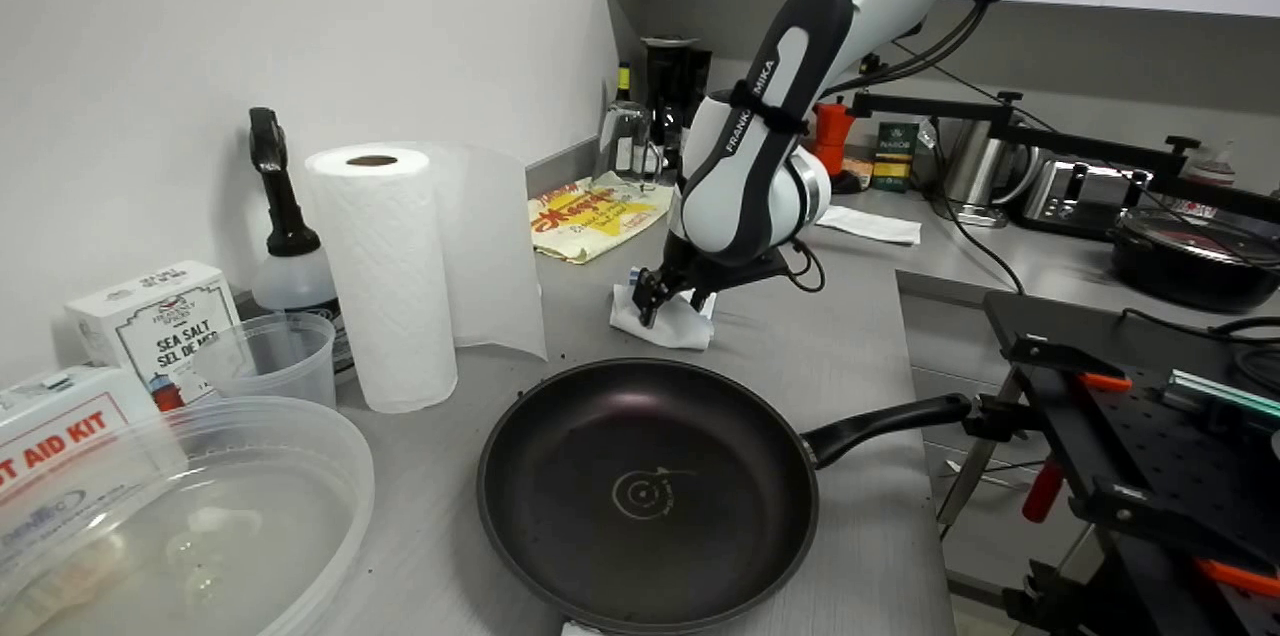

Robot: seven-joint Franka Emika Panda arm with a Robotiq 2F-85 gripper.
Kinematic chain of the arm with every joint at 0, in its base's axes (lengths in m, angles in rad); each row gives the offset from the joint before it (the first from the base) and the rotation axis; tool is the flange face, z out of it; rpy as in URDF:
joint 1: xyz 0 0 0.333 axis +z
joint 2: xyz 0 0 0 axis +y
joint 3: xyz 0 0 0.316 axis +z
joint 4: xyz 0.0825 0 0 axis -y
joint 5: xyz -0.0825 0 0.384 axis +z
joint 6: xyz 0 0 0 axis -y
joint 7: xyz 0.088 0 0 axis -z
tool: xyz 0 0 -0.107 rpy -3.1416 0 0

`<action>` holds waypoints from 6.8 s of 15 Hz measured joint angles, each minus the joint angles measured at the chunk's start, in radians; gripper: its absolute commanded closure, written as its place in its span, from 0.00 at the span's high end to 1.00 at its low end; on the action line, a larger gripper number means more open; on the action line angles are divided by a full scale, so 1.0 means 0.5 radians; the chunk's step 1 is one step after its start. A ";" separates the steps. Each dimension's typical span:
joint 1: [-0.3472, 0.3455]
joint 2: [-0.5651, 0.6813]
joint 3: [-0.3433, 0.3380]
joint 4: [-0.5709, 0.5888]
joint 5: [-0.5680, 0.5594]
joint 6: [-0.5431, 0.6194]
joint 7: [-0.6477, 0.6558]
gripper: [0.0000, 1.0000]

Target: Use the right white towel to wipe the pan

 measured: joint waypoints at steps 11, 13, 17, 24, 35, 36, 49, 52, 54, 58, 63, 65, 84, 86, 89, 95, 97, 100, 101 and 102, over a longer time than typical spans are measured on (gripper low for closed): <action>-0.009 0.003 -0.005 0.016 0.007 0.000 0.000 0.03; -0.009 0.003 -0.005 0.016 0.010 0.000 0.000 0.03; -0.009 0.003 -0.004 0.016 0.016 0.000 0.000 0.03; -0.005 -0.031 0.007 0.014 0.019 -0.021 0.000 0.03; -0.042 -0.530 0.211 -0.165 0.021 -0.228 -0.086 0.03; -0.050 -0.603 0.242 -0.221 0.023 -0.240 -0.106 0.03; -0.119 -1.341 0.648 -1.027 0.341 -0.230 -0.406 0.03; -0.189 -1.396 0.813 -1.149 0.406 -0.161 -0.475 0.03; -0.249 -1.417 0.920 -1.210 0.446 -0.128 -0.526 0.03; -0.366 -1.445 1.080 -1.323 0.475 -0.066 -0.605 0.03; -0.389 -1.442 1.108 -1.492 0.474 0.253 -0.632 0.03; -0.386 -1.436 1.109 -1.552 0.473 0.366 -0.632 0.03; 0.597 -1.037 0.377 -1.586 0.319 0.737 -0.233 0.03; 0.688 -0.977 0.321 -1.530 0.330 0.737 -0.200 0.03; 0.812 -0.880 0.223 -1.422 0.362 0.737 -0.191 0.03; 0.973 -0.696 0.039 -1.210 0.402 0.737 -0.191 0.03; 1.017 -0.634 -0.016 -1.154 0.419 0.738 -0.191 0.03; 1.089 -0.536 -0.098 -1.086 0.437 0.747 -0.191 0.03; 1.114 -0.503 -0.127 -1.066 0.444 0.753 -0.191 0.03; 1.135 -0.470 -0.152 -1.045 0.453 0.753 -0.191 0.03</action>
